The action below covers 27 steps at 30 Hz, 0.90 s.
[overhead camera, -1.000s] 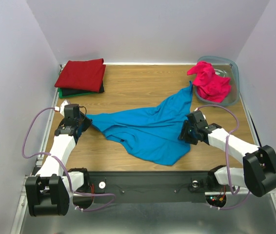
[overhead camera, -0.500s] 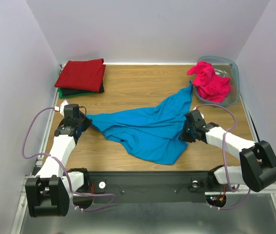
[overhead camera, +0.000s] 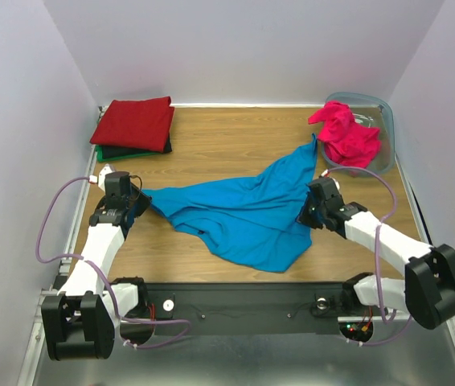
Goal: Fold and stack the t-shirts
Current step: Flatten the tshirt out
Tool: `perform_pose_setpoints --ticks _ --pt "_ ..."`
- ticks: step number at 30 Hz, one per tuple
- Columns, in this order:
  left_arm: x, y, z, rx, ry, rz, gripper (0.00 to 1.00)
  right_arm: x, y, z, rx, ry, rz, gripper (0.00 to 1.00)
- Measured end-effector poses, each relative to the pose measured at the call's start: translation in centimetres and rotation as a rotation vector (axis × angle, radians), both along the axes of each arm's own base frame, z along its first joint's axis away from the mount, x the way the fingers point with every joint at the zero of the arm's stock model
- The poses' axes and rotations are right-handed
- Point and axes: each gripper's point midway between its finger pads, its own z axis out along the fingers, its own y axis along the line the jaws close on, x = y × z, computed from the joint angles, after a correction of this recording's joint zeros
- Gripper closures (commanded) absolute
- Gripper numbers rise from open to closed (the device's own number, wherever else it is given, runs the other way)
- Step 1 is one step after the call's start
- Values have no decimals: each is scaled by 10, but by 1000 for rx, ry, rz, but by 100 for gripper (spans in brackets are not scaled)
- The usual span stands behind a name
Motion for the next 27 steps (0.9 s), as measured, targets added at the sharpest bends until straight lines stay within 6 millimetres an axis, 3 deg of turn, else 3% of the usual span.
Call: perform_pose_setpoints --ticks 2,5,10,16,27 --pt "0 0 1 0 -3 0 100 1 0 9 7 -29 1 100" --pt "0 0 3 0 -10 0 100 2 -1 20 14 -69 13 84" --pt "0 0 3 0 -13 -1 100 -6 -5 9 -32 -23 47 63" --pt "0 0 3 2 -12 -2 100 -19 -9 -15 -80 77 73 54" --pt "0 0 3 2 -12 -5 100 -28 -10 -22 -85 115 64 48"
